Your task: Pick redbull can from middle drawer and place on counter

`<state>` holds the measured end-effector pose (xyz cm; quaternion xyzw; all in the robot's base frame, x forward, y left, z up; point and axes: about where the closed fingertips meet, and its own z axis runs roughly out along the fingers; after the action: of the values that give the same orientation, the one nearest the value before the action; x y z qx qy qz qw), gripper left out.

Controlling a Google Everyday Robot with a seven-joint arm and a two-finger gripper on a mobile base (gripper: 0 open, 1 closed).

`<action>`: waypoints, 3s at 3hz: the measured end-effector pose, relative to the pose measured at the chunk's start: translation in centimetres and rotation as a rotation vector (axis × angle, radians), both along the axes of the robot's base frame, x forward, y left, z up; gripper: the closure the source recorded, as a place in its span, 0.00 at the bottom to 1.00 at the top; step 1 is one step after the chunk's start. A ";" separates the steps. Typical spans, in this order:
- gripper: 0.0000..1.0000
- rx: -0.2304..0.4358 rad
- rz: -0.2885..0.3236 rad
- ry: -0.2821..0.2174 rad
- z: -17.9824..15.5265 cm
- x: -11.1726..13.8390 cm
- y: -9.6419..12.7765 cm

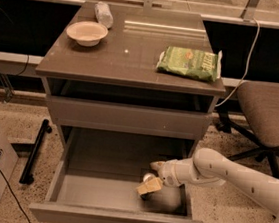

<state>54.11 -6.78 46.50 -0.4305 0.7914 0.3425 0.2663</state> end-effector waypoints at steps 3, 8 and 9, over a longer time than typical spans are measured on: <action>0.87 0.015 -0.010 -0.027 1.2 -0.3 0.5; 1.00 0.207 0.289 -0.513 40.2 3.7 -5.4; 1.00 0.167 0.429 -0.625 51.3 0.9 -6.7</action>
Offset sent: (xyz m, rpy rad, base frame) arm -0.0078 0.0060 -0.0078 0.0039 0.0260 -0.0016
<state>54.99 -13.46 97.75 -0.6467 0.5336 0.3059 0.4511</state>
